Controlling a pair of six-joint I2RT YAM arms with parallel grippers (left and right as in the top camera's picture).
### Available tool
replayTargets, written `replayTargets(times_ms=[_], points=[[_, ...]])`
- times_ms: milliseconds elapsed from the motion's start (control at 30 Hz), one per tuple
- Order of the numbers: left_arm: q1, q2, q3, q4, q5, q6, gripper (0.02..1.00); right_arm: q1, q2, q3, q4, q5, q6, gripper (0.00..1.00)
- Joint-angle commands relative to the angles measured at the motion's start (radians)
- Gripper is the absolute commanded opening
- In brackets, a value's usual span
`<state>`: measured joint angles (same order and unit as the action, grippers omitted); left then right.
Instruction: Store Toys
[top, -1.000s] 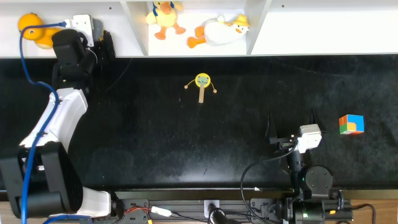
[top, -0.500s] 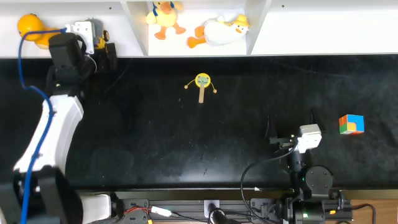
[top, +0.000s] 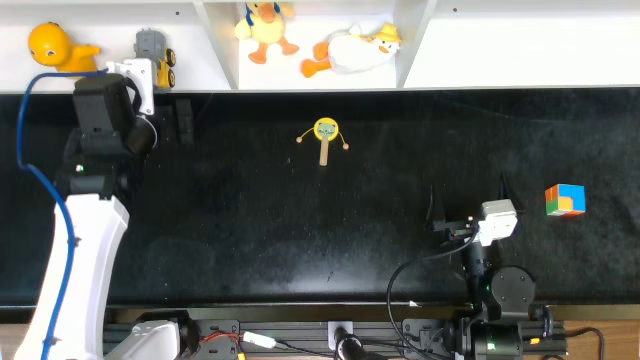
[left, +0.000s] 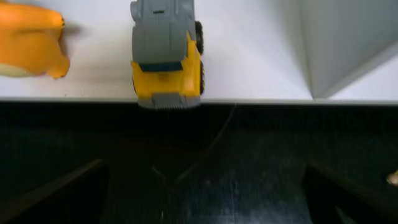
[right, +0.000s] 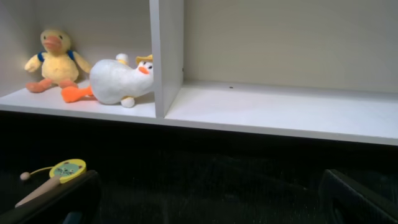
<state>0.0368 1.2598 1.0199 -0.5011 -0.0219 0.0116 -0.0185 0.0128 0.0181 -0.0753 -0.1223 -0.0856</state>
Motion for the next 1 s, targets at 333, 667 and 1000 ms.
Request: replayTargets(times_ms=[333,667,1000], points=[[-0.023,-0.172,-0.093,0.011,-0.100,-0.069,0.998,-0.002,-0.009,-0.013,0.005,0.011,0.004,0.996],[-0.023,-0.158,-0.093,-0.072,-0.100,-0.069,0.998,-0.002,-0.009,-0.013,0.005,0.011,0.004,0.996],[-0.021,-0.181,-0.100,-0.134,-0.133,-0.069,0.998,-0.002,-0.009,-0.013,0.005,0.011,0.004,0.996]])
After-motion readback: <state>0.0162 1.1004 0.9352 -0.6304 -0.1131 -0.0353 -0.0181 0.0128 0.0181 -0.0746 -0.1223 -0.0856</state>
